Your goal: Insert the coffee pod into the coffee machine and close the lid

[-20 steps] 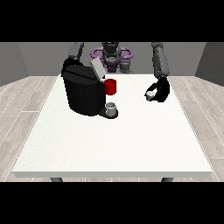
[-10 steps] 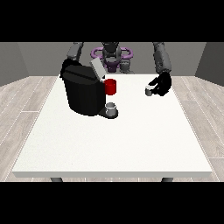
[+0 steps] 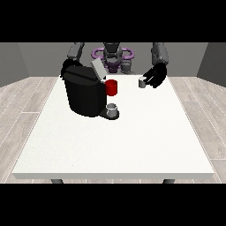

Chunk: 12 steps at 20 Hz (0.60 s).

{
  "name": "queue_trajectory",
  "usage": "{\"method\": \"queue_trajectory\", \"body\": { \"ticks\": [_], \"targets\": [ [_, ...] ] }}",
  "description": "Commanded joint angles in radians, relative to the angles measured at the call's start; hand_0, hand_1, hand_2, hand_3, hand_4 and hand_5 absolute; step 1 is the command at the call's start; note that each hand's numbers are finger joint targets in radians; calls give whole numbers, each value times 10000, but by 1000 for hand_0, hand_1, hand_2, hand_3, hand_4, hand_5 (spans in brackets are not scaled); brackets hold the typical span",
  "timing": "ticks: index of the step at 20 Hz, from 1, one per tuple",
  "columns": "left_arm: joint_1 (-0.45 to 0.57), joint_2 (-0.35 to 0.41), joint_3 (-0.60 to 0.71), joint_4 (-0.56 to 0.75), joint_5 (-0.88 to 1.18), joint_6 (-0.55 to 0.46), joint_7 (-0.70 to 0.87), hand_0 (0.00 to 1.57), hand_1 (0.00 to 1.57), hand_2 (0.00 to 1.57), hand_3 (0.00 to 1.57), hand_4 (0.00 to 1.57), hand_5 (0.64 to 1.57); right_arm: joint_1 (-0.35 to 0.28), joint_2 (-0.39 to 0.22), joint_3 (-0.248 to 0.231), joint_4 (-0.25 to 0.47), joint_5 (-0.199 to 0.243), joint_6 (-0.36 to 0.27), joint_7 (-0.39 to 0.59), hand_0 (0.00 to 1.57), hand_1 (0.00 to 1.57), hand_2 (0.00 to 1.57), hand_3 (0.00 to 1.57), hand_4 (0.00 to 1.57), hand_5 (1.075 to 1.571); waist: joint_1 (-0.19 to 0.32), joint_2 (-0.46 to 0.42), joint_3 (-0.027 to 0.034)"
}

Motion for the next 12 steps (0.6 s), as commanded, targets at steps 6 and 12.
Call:
{"method": "queue_trajectory", "body": {
  "ticks": [6,12],
  "targets": [
    [-1093,-471,71,-420,-98,-408,1314,1272,1272,1342,1293,548,1571,342,-56,138,267,-138,409,-623,0,0,0,0,500,1571,-466,-299,1],
    [-2112,-231,446,-348,-133,-417,1991,1248,1248,1292,1237,515,1571,-395,-185,159,-118,-46,89,104,0,0,0,0,492,1571,-923,42,-2]
  ]
}}
